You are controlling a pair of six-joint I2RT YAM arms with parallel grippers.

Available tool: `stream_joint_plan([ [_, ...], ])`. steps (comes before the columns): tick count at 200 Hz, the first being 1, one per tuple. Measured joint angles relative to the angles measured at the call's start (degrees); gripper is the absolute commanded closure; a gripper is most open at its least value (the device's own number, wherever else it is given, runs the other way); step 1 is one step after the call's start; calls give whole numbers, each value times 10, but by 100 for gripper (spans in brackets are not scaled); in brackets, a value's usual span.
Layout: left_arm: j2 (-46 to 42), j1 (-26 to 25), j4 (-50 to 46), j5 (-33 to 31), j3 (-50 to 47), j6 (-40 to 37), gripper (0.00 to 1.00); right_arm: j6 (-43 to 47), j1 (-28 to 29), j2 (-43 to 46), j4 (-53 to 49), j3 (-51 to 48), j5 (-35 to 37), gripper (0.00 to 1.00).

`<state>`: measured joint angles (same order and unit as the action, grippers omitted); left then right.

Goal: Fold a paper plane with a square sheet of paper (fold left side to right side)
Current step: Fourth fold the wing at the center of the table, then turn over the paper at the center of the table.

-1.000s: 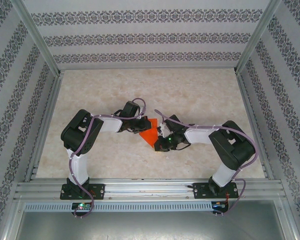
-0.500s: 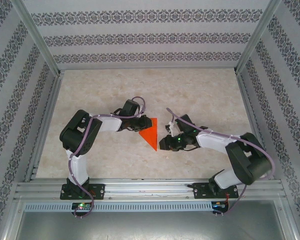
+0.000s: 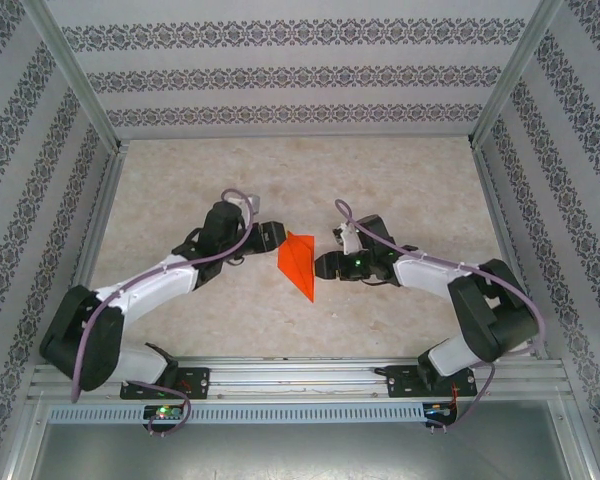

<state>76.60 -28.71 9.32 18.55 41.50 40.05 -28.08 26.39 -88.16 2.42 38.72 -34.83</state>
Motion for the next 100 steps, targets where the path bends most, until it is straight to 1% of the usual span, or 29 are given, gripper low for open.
stream_joint_plan([
  [32, -69, 11, -14, -34, -57, 0, 40, 1, 1, -59, 25, 40, 0, 45],
  [63, -118, 24, -22, -50, -82, 1, 40, 3, 6, -116, 44, 86, -2, 52],
  [78, -132, 28, -27, -55, -87, 1, 40, 3, 8, -141, 51, 103, -4, 59],
  [100, -151, 32, -36, -58, -89, 1, 38, 2, 9, -169, 58, 117, -9, 76],
])
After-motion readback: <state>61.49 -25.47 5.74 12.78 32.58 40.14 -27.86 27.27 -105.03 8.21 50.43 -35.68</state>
